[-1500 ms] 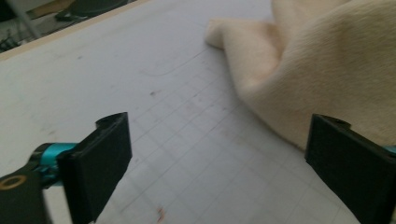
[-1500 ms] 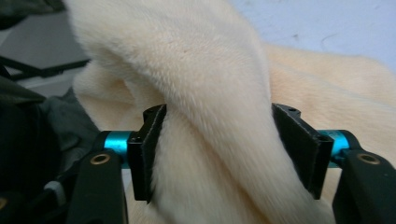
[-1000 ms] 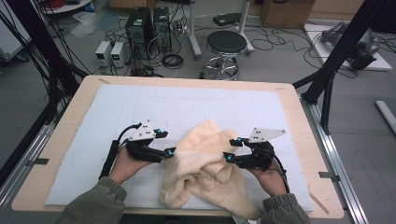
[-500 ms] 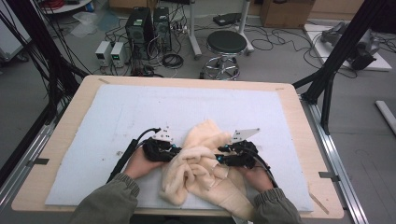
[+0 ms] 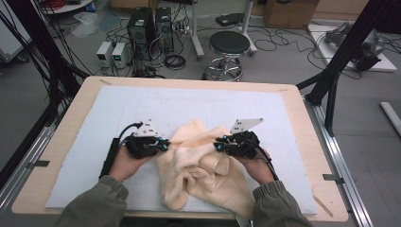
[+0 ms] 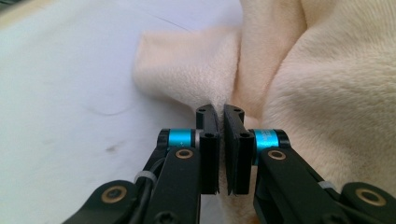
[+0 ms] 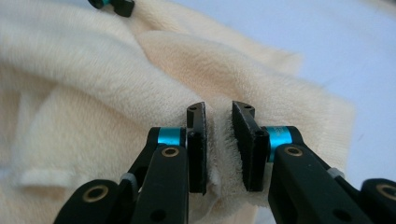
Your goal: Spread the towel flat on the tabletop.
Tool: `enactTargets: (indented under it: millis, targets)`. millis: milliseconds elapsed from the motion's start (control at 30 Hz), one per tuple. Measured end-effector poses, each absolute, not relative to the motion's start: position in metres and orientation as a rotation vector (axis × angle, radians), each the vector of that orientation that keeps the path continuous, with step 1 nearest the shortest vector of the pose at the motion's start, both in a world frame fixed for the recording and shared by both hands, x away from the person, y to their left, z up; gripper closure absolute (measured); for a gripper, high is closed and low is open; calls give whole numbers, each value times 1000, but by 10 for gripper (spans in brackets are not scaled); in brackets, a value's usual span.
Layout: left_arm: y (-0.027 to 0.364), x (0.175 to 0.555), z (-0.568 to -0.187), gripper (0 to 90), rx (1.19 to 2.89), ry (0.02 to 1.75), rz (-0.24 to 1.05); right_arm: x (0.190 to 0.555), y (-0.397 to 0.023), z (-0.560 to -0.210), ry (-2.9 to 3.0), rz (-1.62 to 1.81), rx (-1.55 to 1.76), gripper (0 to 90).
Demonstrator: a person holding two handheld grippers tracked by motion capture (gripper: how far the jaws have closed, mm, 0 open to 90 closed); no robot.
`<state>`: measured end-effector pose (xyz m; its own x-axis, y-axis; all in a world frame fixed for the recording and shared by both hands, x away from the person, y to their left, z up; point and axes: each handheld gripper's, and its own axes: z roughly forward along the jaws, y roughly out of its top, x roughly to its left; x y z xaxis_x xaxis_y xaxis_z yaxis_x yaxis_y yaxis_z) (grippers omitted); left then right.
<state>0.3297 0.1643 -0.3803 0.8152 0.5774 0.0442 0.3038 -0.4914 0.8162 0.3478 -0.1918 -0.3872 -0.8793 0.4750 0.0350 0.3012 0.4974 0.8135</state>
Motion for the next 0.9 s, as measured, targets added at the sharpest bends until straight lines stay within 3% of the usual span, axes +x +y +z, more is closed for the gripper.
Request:
enactTargets:
  millis: [233, 367, 600, 767, 900]
  targets:
    - [199, 308, -337, 850, 2025, 661, 507, 354, -178, -351, 2478, 1400, 593, 764]
    - [195, 292, -358, 849, 2089, 660, 484, 348, -167, -364, 2566, 1313, 554, 760]
    - [190, 270, -415, 847, 2183, 678, 331, 338, -160, -406, 2760, 1182, 580, 750]
    - [188, 265, -414, 835, 2194, 647, 300, 331, -166, -411, 2754, 1258, 606, 721]
    - [194, 270, -399, 727, 2139, 629, 318, 328, -175, -399, 2700, 1332, 599, 661]
